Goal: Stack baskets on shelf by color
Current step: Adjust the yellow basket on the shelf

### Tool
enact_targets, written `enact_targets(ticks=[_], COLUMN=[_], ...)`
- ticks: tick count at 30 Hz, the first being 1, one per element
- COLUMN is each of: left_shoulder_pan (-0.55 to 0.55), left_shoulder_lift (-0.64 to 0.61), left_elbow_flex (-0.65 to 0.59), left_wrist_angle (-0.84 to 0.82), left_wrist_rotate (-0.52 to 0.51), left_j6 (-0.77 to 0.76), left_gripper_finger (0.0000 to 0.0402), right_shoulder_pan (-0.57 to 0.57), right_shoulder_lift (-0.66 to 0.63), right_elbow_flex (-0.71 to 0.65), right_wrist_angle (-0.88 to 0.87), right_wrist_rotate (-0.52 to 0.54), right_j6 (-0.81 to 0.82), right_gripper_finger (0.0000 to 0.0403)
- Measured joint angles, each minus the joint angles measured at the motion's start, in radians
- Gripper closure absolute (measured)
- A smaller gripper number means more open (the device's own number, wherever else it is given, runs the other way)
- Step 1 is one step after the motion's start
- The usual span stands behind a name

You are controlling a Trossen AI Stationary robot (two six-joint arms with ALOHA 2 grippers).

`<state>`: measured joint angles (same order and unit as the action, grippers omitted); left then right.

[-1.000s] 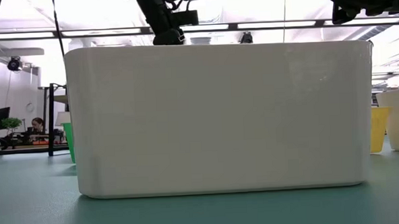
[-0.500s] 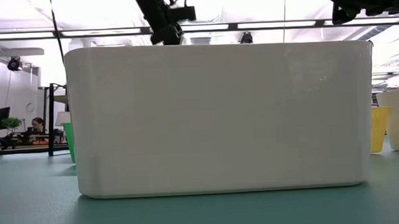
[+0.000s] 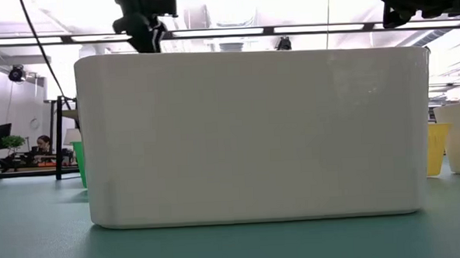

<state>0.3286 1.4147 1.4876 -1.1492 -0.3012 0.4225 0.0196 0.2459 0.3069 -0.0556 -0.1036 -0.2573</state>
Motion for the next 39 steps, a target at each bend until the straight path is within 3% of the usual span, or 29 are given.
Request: enact_targets(ticks=[8,14,24,39], left_shoulder_pan=[0.046,0.059,0.058,0.056], left_shoulder_lift=[-0.014,0.017,0.017,0.023], left_elbow_flex=[-0.111,-0.121,-0.121,-0.122], left_wrist_angle=[0.042,0.05,0.069,0.169], left_wrist_rotate=[0.001,0.0,0.001,0.07], left_j6=[0.01,0.033,0.056,0.081], left_gripper_finger=[0.029,0.0294,0.0396,0.0401], right_shoulder_pan=[0.0,0.0,0.0,0.0], right_shoulder_lift=[0.0,0.0,0.0,0.0], right_elbow_flex=[0.0,0.0,0.0,0.0], right_wrist_angle=[0.0,0.0,0.0,0.0], right_wrist_rotate=[0.0,0.0,0.0,0.0], right_j6=[0.0,0.0,-0.003,-0.003], right_gripper_finger=[0.0392,0.0392,0.0392,0.0392])
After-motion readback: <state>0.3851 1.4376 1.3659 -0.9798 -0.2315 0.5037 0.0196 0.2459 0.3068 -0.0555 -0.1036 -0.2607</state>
